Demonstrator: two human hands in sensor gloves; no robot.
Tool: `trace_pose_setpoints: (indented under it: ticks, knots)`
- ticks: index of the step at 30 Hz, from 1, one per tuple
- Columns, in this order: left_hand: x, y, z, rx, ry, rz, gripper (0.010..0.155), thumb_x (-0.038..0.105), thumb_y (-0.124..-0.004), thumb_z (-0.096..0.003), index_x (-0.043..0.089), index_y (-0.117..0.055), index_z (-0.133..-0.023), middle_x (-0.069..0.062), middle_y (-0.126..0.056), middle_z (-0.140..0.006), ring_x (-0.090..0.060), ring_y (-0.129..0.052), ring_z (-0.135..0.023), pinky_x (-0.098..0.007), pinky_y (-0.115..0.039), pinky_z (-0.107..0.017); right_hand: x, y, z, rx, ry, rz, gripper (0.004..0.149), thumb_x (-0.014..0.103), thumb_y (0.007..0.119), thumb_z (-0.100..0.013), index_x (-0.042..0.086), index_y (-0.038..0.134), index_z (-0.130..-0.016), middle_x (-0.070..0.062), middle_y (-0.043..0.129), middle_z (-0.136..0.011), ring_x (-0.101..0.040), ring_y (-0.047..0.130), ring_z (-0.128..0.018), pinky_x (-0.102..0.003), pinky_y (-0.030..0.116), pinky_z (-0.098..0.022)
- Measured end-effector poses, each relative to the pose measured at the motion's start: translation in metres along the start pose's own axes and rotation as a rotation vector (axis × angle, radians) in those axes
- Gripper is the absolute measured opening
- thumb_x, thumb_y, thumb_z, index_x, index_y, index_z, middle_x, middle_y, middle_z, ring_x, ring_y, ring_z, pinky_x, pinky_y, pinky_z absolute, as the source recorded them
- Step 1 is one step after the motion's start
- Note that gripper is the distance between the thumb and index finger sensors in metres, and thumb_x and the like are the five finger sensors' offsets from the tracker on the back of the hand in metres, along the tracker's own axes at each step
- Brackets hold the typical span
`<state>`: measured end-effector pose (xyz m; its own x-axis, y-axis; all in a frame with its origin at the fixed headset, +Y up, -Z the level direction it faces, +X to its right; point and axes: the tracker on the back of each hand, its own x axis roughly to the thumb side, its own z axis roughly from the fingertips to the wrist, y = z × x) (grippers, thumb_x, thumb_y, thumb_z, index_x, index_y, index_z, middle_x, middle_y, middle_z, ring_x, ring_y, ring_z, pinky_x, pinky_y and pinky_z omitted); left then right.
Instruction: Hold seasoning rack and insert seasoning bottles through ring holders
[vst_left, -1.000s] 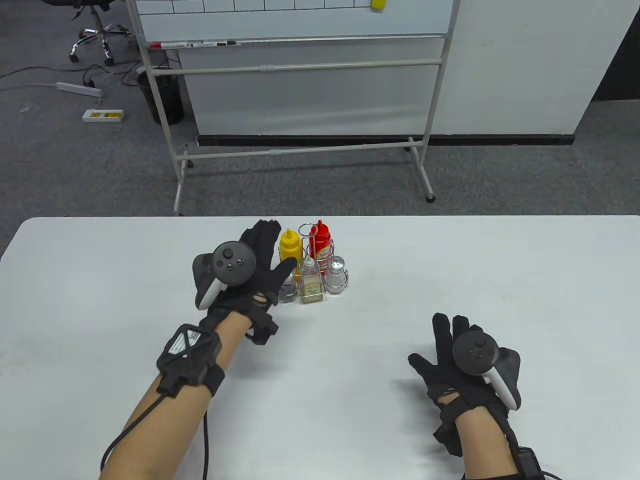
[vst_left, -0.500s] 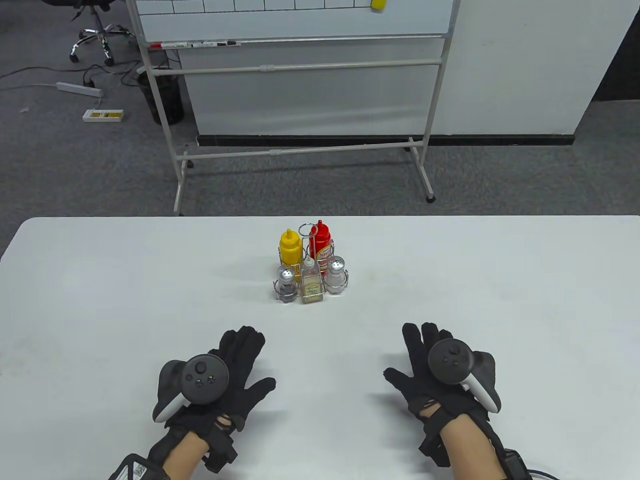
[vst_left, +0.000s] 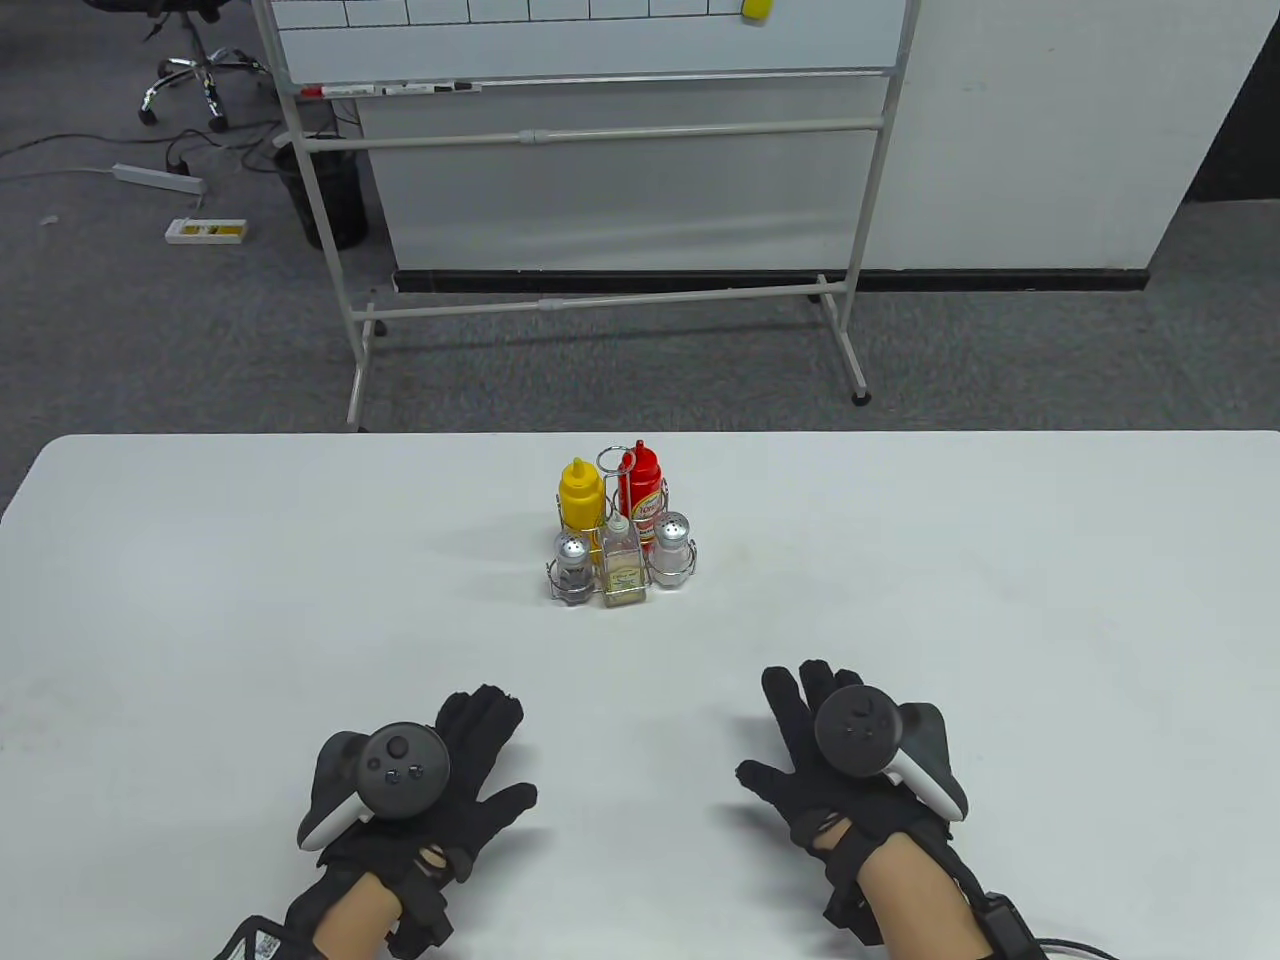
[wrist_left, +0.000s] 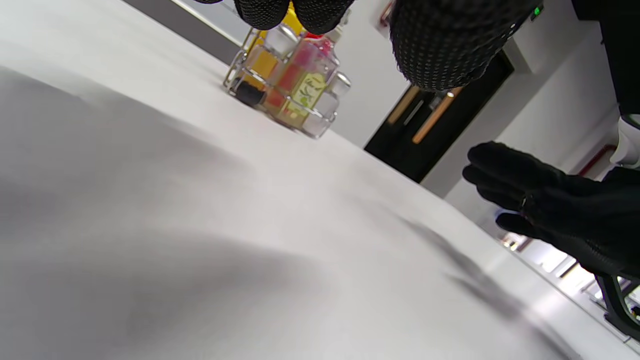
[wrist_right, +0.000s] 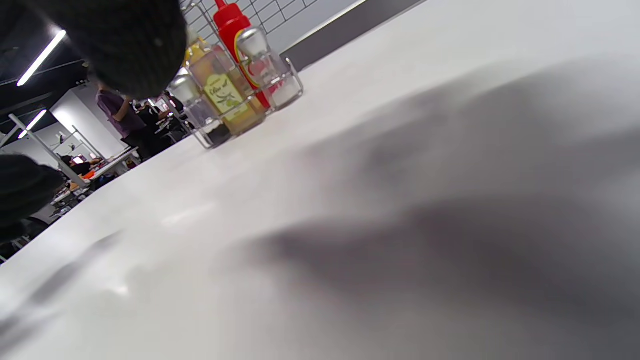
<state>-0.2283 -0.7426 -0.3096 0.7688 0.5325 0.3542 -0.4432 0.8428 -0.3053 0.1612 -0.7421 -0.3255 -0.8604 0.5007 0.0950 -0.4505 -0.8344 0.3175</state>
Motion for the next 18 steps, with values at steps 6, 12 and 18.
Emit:
trace_pose_setpoints:
  ticks: [6,12,18]
  knots:
    - [0.0006,-0.0013,-0.0007,-0.007,-0.004,0.016,0.086,0.053,-0.074,-0.0537,0.009,-0.036,-0.116,-0.026,-0.032,-0.123,-0.06,-0.032,-0.107,-0.071,-0.033,-0.072,0.0031,0.0023,-0.0003,0.021,-0.006,0.015,0.093,0.061,0.074,-0.049,0.034,0.012,-0.112,-0.011,0.003,-0.118,-0.042,-0.002,-0.105,-0.069,0.019,-0.071]
    - [0.0004,0.0001,-0.0006,-0.001,-0.013,0.017,0.085,0.053,-0.074,-0.0536,0.009,-0.036,-0.116,-0.026,-0.034,-0.123,-0.061,-0.034,-0.107,-0.072,-0.033,-0.071,0.0037,0.003,-0.0001,0.031,-0.006,0.013,0.092,0.061,0.074,-0.049,0.034,0.013,-0.112,-0.012,0.004,-0.118,-0.042,-0.001,-0.105,-0.069,0.02,-0.071]
    - [0.0034,0.0057,0.0017,0.07,-0.059,-0.003,0.084,0.053,-0.074,-0.0531,0.009,-0.039,-0.116,-0.025,-0.037,-0.123,-0.061,-0.038,-0.107,-0.072,-0.035,-0.071,0.0048,0.0035,0.0002,0.044,-0.005,0.02,0.092,0.061,0.074,-0.049,0.034,0.013,-0.112,-0.013,0.004,-0.118,-0.042,-0.001,-0.105,-0.069,0.02,-0.071]
